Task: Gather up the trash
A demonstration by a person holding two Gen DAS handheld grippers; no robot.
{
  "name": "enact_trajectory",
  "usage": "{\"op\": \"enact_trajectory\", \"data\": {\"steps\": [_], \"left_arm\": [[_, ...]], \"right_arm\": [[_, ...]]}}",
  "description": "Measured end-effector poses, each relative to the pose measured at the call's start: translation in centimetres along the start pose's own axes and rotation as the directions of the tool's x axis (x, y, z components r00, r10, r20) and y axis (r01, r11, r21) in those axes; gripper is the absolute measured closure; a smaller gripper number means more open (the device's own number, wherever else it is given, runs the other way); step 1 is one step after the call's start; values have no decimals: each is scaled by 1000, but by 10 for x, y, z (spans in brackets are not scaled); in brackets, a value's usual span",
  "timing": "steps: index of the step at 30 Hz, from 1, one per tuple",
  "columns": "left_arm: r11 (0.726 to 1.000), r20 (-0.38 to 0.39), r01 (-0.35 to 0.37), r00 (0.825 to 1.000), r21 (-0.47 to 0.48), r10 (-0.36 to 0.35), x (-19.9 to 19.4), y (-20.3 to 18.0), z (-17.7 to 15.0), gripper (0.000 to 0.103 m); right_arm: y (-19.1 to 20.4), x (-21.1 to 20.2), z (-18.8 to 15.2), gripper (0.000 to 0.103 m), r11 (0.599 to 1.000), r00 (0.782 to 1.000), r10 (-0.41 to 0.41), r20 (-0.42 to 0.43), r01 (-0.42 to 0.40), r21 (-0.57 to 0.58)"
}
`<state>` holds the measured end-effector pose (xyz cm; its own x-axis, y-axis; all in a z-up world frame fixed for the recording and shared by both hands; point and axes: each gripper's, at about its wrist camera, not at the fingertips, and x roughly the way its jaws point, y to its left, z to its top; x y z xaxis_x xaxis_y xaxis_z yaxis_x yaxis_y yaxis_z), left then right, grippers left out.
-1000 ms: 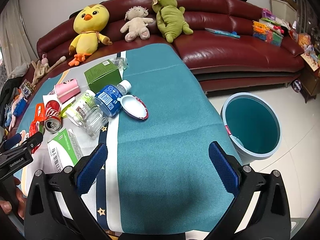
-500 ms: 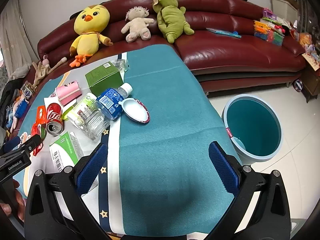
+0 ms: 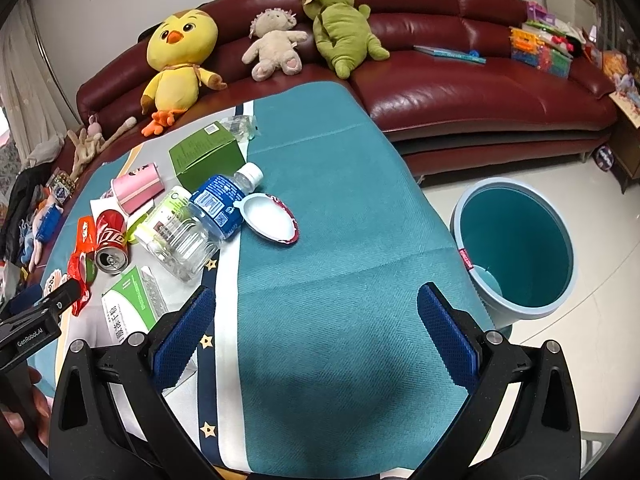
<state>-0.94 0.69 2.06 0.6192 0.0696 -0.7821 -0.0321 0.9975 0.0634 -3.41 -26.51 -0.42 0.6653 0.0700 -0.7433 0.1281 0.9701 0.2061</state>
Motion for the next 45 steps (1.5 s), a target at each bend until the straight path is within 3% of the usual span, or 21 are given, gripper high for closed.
{"op": "enact_trajectory", "data": {"steps": [8,15,25,29,35,41,45], "left_arm": [[998,-86,10,996,-64,-16,13,-11,-4,4],[1000,-161,-11,987,-28,7,30,-50,-13,4],[992,-252,-117,963,-55,100,63,-67,-28,4],[993,-249,-95,966,-69,75,66,-59,-31,3],[995,-204,-100,974,22,102,68,-42,-29,3],[999,-219,1,976,-40,-9,77,-14,-27,3],[984,-238,101,962,-147,-135,86,2,-33,3]], "right_arm": [[-23,16,4,6,998,998,53,-21,-53,32],[-42,31,3,6,996,994,86,-61,-84,39],[-61,50,4,6,995,987,95,-128,-91,35],[-51,53,4,6,995,983,101,-150,-102,3],[-33,50,4,6,993,982,114,-148,-117,-18],[-12,46,4,6,991,980,121,-156,-128,-35],[-1,45,6,6,990,979,118,-165,-128,-56]]}}
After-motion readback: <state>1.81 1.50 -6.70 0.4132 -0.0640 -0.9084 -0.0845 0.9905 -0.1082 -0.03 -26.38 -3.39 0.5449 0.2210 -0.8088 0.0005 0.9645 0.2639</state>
